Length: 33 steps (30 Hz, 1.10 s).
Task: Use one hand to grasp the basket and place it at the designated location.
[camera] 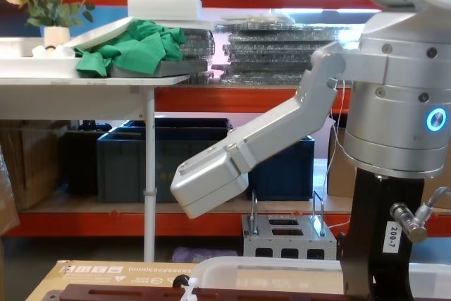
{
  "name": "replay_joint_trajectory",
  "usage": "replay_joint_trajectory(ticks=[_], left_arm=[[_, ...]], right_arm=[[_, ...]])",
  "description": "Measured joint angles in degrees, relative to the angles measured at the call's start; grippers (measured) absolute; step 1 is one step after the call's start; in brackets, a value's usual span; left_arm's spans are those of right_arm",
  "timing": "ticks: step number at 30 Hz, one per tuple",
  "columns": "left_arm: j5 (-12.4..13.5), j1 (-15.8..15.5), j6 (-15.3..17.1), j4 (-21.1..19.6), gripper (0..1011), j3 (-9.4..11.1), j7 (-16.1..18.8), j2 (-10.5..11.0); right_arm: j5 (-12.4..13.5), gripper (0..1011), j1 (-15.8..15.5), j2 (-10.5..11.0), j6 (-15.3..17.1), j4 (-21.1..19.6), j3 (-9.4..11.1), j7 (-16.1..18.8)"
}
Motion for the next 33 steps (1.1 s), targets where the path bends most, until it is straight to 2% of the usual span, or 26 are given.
replay_joint_trajectory(ticks=[33], left_arm=[[0.0, 0.0, 0.0, 0.0, 0, 0.0, 0.0, 0.0]], right_arm=[[-0.25, 0, -1.05, -1.64, 0.61, 0.99, -0.53, 0.46]])
